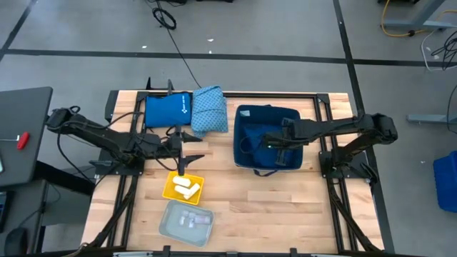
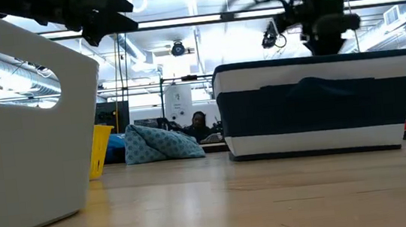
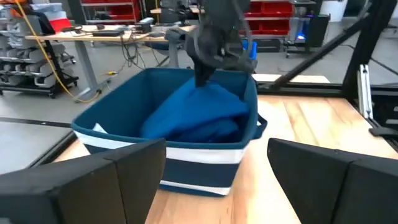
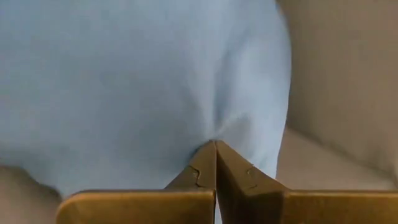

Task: Pick & place medical supplies in basket/bin
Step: Put the dark blue patient gown into the blue bin, then put the light blue patient gown into the blue bin

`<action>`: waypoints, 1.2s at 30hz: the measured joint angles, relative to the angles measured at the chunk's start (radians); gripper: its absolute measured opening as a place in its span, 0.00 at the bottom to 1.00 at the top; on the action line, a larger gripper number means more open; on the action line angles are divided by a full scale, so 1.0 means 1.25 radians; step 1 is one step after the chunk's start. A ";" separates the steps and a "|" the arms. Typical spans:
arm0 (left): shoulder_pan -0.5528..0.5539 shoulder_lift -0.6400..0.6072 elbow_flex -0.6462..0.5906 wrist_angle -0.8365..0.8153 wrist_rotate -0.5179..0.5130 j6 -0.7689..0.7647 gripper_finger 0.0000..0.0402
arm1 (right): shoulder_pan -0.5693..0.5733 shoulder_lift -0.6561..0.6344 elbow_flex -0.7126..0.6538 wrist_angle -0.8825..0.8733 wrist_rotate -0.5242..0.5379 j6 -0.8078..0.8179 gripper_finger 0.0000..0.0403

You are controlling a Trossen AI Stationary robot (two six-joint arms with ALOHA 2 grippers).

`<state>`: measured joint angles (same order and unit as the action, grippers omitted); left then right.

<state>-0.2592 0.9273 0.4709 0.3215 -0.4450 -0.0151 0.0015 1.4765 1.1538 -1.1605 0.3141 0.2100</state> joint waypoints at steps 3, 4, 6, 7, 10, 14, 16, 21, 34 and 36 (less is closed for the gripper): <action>0.007 0.025 0.000 0.032 -0.014 0.015 0.70 | 0.021 -0.037 0.000 0.093 0.001 -0.026 0.00; 0.012 0.033 0.000 0.053 -0.028 0.015 0.70 | 0.030 -0.052 0.000 0.125 0.001 -0.036 0.00; 0.025 0.042 0.000 0.074 -0.067 0.005 0.70 | 0.049 -0.080 0.000 0.196 0.001 -0.057 0.00; 0.031 0.045 0.000 0.076 -0.084 -0.006 0.70 | 0.059 -0.094 0.000 0.230 0.001 -0.066 0.00; 0.052 0.047 0.000 0.065 -0.099 -0.043 0.70 | 0.095 -0.132 0.000 0.334 0.006 -0.091 0.00; 0.066 0.048 0.000 0.036 -0.097 -0.064 0.70 | 0.155 -0.152 0.000 0.459 0.054 -0.131 0.00; 0.068 0.048 0.000 0.037 -0.098 -0.065 0.70 | 0.187 -0.153 0.000 0.510 0.079 -0.164 0.00; 0.067 0.048 0.000 0.038 -0.155 -0.056 0.70 | 0.250 -0.152 -0.069 0.733 0.098 -0.233 0.00; 0.067 0.048 0.000 0.040 0.007 -0.052 0.70 | 0.307 -0.157 -0.431 1.404 -0.129 -0.286 0.00; 0.067 0.048 0.000 0.040 0.016 -0.044 0.70 | 0.320 -0.157 -0.444 1.404 -0.099 -0.289 0.00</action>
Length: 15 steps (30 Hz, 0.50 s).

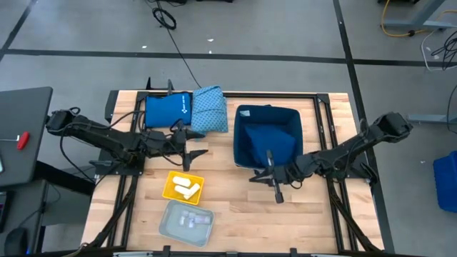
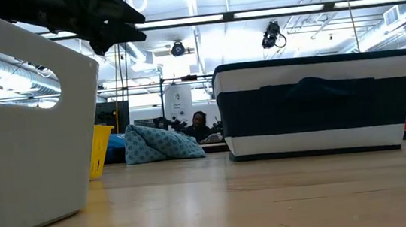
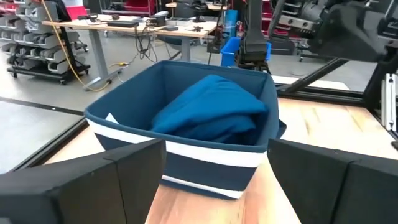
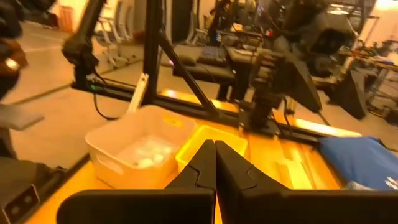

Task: Pick & place medical supplies in basket/bin
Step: Put the light blue patient gown into the blue bin

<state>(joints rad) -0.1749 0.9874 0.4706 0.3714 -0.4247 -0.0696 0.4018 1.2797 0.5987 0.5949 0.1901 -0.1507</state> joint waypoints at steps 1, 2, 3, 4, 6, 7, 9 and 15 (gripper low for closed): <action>0.000 0.000 0.000 0.000 0.000 0.005 0.70 | 0.007 0.000 -0.004 -0.003 0.018 0.000 0.00; 0.000 0.001 0.000 0.001 0.000 0.006 0.70 | 0.015 0.000 -0.005 -0.011 0.034 -0.003 0.00; 0.000 0.004 0.000 0.007 -0.003 0.005 0.70 | 0.024 0.000 -0.005 -0.014 0.041 -0.009 0.00; 0.002 0.009 0.000 0.016 -0.008 0.005 0.70 | 0.035 0.000 -0.005 -0.015 0.048 -0.018 0.00; 0.013 0.017 0.001 0.021 -0.008 0.013 0.70 | 0.057 -0.001 -0.005 -0.017 0.049 -0.038 0.00; 0.024 0.025 0.005 0.018 -0.003 0.007 0.70 | 0.067 -0.002 -0.005 -0.018 0.050 -0.045 0.00; 0.051 0.046 0.011 0.014 0.018 -0.004 0.70 | 0.087 -0.012 -0.005 -0.019 0.061 -0.055 0.00; 0.132 0.125 0.033 -0.003 0.069 -0.010 0.70 | 0.122 -0.098 -0.005 -0.132 0.051 -0.064 0.00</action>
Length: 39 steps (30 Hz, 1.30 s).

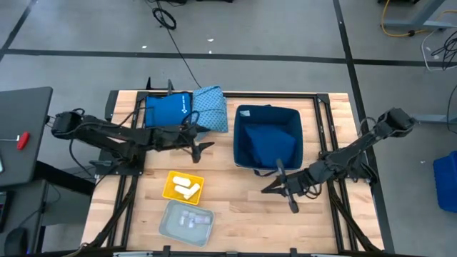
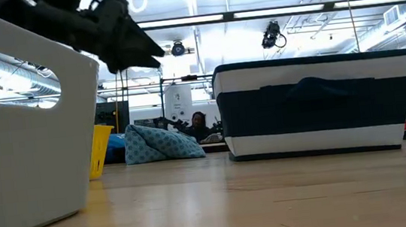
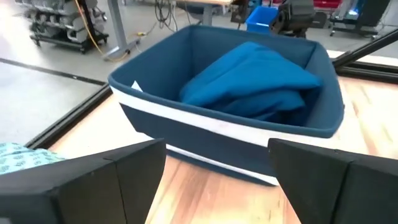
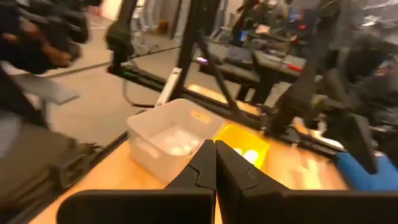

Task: Pick & place medical supplies in basket/bin
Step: Put the light blue patient gown into the blue bin

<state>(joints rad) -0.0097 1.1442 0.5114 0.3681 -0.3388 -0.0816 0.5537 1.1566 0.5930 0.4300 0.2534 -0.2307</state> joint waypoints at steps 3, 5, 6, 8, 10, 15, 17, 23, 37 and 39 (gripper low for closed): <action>0.031 0.026 0.012 0.001 0.037 -0.004 0.70 | -0.001 -0.075 -0.018 -0.047 -0.069 0.013 0.00; 0.045 0.035 0.020 0.001 0.051 -0.004 0.70 | -0.008 -0.128 -0.057 -0.007 -0.121 0.012 0.00; 0.051 0.038 0.024 0.001 0.055 -0.004 0.70 | -0.013 -0.156 -0.081 0.012 -0.132 0.014 0.00; 0.058 0.043 0.033 0.005 0.065 -0.002 0.70 | -0.025 -0.217 -0.137 0.036 -0.145 0.031 0.00; 0.064 0.043 0.038 0.001 0.066 0.000 0.70 | -0.039 -0.273 -0.194 0.061 -0.149 0.050 0.00; 0.087 0.043 0.050 -0.018 0.072 0.001 0.70 | -0.073 -0.396 -0.334 0.150 -0.150 0.067 0.00; 0.103 0.043 0.061 -0.050 0.082 0.000 0.70 | -0.087 -0.440 -0.380 0.180 -0.146 0.067 0.00; 0.166 0.075 0.119 -0.197 0.104 0.009 0.70 | -0.128 -0.547 -0.461 0.185 -0.105 0.065 0.00; 0.206 0.266 0.332 -0.517 0.014 0.167 0.78 | -0.141 -0.576 -0.467 0.145 -0.105 0.061 0.02; 0.204 0.290 0.359 -0.556 0.001 0.175 0.79 | -0.141 -0.576 -0.467 0.143 -0.105 0.061 0.01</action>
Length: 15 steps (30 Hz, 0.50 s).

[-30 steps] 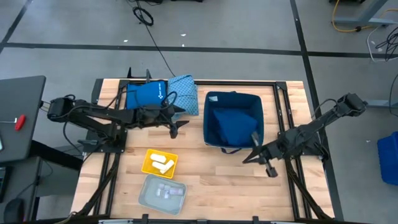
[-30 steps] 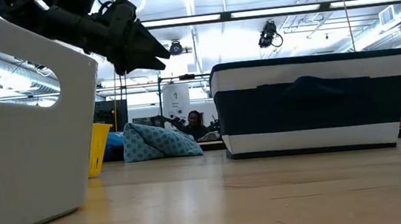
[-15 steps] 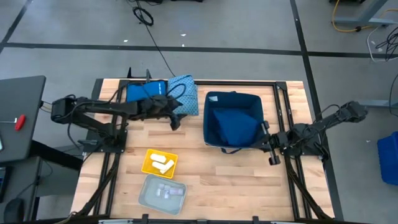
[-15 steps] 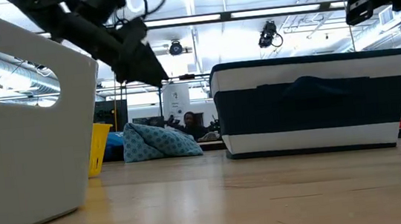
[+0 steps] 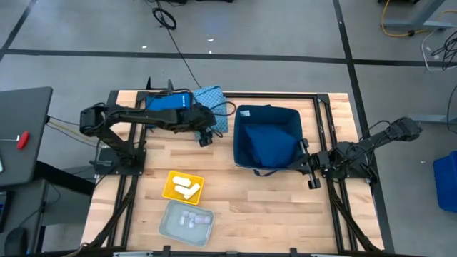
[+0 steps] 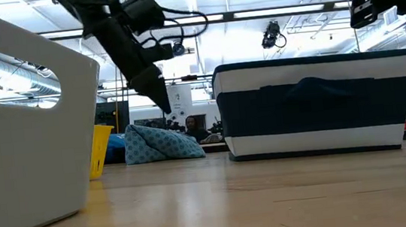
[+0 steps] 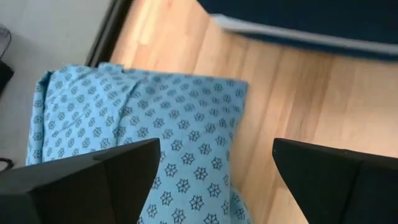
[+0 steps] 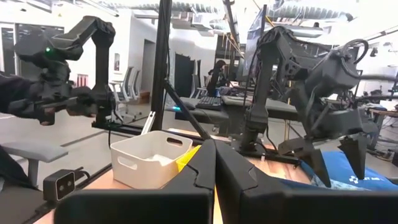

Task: Pick & place medical supplies in basket/bin
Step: Put the light blue patient gown into the blue bin

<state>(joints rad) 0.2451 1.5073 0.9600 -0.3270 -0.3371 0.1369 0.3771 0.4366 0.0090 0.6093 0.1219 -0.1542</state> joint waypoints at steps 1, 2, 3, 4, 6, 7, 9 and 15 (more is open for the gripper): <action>-0.003 0.011 0.011 -0.016 -0.003 0.006 0.79 | 0.000 0.000 0.000 0.000 0.000 0.000 0.01; -0.003 0.022 0.019 -0.025 -0.005 0.013 0.79 | 0.000 0.000 0.000 -0.001 0.000 0.000 0.01; -0.005 0.034 0.026 -0.033 -0.005 0.021 0.79 | 0.000 0.000 0.000 -0.001 0.000 0.000 0.01; -0.008 0.047 0.032 -0.040 -0.009 0.026 0.79 | 0.000 0.000 0.000 -0.002 0.000 0.000 0.01; -0.014 0.074 0.038 -0.052 -0.046 0.044 0.79 | 0.000 0.000 0.000 -0.008 0.000 0.000 0.02; -0.014 0.086 0.041 -0.057 -0.072 0.054 0.79 | 0.000 0.000 0.000 -0.010 0.000 0.000 0.02; -0.017 0.110 0.047 -0.063 -0.103 0.069 0.79 | 0.000 0.000 0.000 -0.017 0.000 -0.004 0.02; -0.017 0.161 0.048 -0.070 -0.156 0.076 0.79 | 0.000 0.000 0.000 -0.020 0.011 -0.009 0.02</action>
<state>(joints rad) 0.2237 1.7081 1.0203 -0.4149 -0.5324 0.2315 0.3771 0.4370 0.0086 0.5842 0.1350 -0.1658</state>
